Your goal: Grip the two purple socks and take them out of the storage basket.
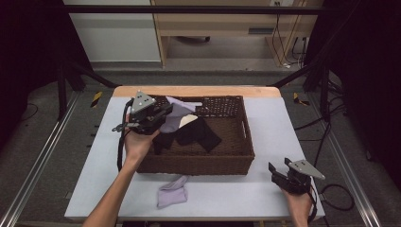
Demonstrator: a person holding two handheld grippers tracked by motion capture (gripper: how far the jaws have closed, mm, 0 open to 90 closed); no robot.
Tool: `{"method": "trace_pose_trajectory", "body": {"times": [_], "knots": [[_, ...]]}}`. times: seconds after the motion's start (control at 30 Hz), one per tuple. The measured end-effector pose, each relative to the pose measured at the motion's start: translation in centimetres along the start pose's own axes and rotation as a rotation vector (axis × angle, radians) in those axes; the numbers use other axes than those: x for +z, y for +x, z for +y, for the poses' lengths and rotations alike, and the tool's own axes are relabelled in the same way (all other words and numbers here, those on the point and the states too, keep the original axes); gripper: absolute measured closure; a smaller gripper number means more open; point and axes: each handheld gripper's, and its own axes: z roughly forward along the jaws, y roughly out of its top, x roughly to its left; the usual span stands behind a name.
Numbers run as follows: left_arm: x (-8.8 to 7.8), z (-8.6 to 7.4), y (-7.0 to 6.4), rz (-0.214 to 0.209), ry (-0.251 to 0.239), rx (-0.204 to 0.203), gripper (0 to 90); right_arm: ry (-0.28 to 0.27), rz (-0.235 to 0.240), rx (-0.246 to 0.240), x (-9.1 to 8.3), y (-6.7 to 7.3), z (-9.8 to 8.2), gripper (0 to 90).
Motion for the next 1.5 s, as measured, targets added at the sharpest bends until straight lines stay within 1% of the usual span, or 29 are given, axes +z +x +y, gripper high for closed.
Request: {"method": "trace_pose_trajectory", "body": {"times": [0.07,0.17,0.2,0.23,0.33,0.47,0.57,0.67,0.73,0.77,0.9,1.03,1.17,1.2,1.33,1.37,1.4,1.43,1.47,1.5], "knots": [[-0.8,0.2,-0.4,-0.019,-0.028,0.000,86.4,0.001,0.000,-0.001,0.0,0.0,0.0,34.2],[-2.0,0.5,-0.9,-0.039,-0.055,0.007,86.4,0.000,0.000,-0.002,-0.1,0.0,0.0,34.2],[-2.7,0.7,-1.3,-0.051,-0.064,0.014,86.4,0.000,0.000,-0.002,-0.1,0.0,0.0,34.2],[-2.7,0.7,-1.3,-0.051,-0.064,0.014,86.3,0.000,0.000,-0.002,-0.1,0.0,0.0,34.2],[-3.7,0.9,-1.9,-0.061,-0.075,0.031,86.3,-0.002,-0.001,-0.004,-0.1,0.0,0.0,34.2],[-4.7,1.1,-2.4,-0.065,-0.100,0.044,86.4,-0.002,-0.001,-0.005,-0.2,-0.1,0.0,34.2],[-5.5,1.3,-2.5,-0.071,-0.113,0.043,86.4,-0.002,-0.001,-0.005,-0.2,-0.1,0.0,34.2],[-6.3,1.5,-2.7,-0.087,-0.119,0.042,86.4,-0.002,-0.001,-0.006,-0.2,-0.1,0.0,34.3],[-7.1,1.5,-3.1,-0.095,-0.123,0.047,86.3,-0.002,0.000,-0.007,-0.2,0.0,0.0,34.2],[-7.1,1.5,-3.1,-0.095,-0.123,0.047,86.3,-0.002,0.000,-0.007,-0.2,0.0,0.0,34.2],[-8.1,1.5,-3.7,-0.117,-0.137,0.054,86.3,-0.004,-0.001,-0.008,-0.2,0.0,0.0,34.2],[-8.9,1.2,-4.2,-0.135,-0.144,0.059,86.3,-0.002,-0.001,-0.006,-0.3,0.0,0.0,34.2],[-9.6,0.5,-4.7,-0.159,-0.153,0.055,86.3,-0.005,0.001,-0.006,-0.3,0.0,0.0,34.3],[-9.8,0.1,-5.0,-0.167,-0.152,0.061,86.3,-0.003,0.002,-0.002,-0.3,0.0,0.0,34.3],[-10.5,-0.4,-5.4,-0.180,-0.149,0.071,86.3,-0.008,0.000,-0.003,-0.4,0.0,0.0,34.3],[-10.5,-0.4,-5.4,-0.180,-0.149,0.071,86.3,-0.008,0.000,-0.003,-0.4,0.0,0.0,34.3],[-10.7,-0.8,-5.6,-0.184,-0.144,0.074,86.3,-0.008,0.000,-0.003,-0.4,0.0,0.0,34.3],[-10.7,-0.8,-5.6,-0.184,-0.144,0.074,86.3,-0.008,0.000,-0.003,-0.4,0.0,0.0,34.3],[-10.9,-1.3,-5.7,-0.191,-0.136,0.077,86.3,-0.008,0.000,-0.003,-0.4,0.0,0.0,34.3],[-10.9,-1.3,-5.7,-0.191,-0.136,0.077,86.3,-0.008,0.000,-0.003,-0.4,0.0,0.0,34.3]]}}
